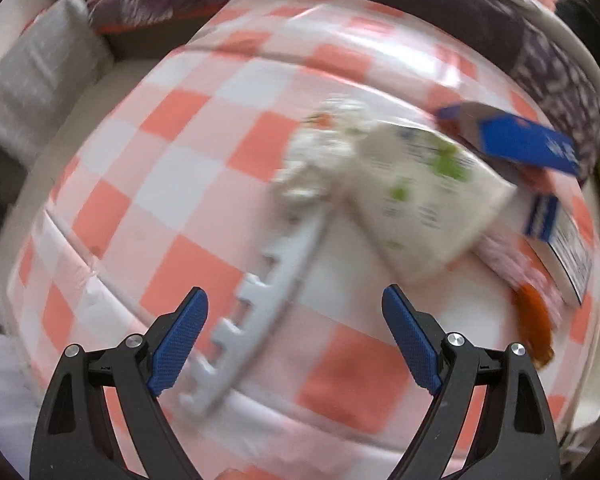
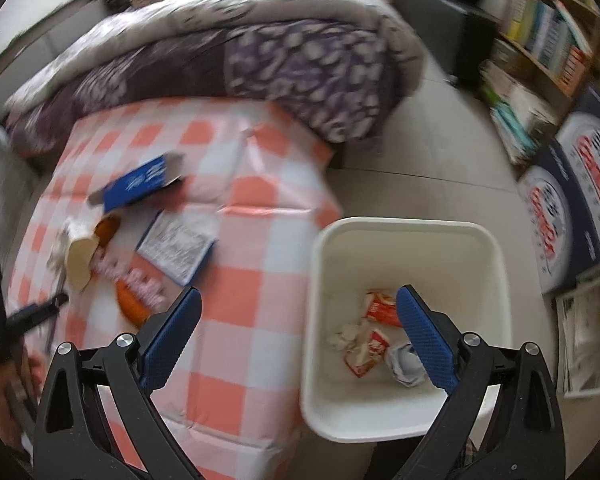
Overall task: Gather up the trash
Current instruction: 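Grasp the white plastic strip with the left tool, then grasp the orange peel with the right tool, then carry the orange peel to the bin and release it with the right tool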
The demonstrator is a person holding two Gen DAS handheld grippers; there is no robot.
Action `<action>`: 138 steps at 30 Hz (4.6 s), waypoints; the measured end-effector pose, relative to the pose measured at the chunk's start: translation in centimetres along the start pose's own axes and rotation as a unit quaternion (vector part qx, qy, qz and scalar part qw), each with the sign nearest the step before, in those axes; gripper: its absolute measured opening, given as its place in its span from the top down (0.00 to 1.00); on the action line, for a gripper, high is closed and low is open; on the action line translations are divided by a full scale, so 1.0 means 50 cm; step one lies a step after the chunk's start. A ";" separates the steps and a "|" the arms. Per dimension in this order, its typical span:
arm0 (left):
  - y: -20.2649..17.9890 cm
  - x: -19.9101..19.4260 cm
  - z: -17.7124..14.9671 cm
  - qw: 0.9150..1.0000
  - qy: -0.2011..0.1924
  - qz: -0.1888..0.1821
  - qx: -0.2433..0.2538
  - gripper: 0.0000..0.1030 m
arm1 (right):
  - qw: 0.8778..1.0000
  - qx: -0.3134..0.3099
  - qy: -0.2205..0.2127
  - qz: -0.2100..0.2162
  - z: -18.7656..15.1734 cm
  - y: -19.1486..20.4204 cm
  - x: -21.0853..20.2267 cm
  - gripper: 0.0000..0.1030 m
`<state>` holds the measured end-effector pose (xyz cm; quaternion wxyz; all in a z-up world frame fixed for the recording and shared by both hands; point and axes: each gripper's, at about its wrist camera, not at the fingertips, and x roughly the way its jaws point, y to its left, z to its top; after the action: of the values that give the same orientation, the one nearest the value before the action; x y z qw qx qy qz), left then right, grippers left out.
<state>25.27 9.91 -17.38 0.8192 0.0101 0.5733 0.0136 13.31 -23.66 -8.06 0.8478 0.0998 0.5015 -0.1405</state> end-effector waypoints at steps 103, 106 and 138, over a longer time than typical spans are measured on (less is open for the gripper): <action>-0.028 -0.298 -0.035 0.984 -0.160 -0.079 -0.014 0.74 | 0.980 -0.124 -0.096 0.124 -0.038 0.276 -0.040 0.86; -0.054 -0.305 -0.040 0.983 -0.167 -0.081 -0.002 0.74 | 0.981 -0.115 -0.107 0.116 -0.036 0.254 -0.050 0.86; -0.349 -0.310 -0.117 0.968 -0.164 -0.128 0.137 0.74 | 0.998 0.028 -0.059 -0.003 -0.010 -0.113 -0.058 0.84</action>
<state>14.66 -8.04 -5.39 0.8879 0.0505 0.4238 -0.1717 9.66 -28.43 -5.92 0.8725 0.1138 0.4465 -0.1628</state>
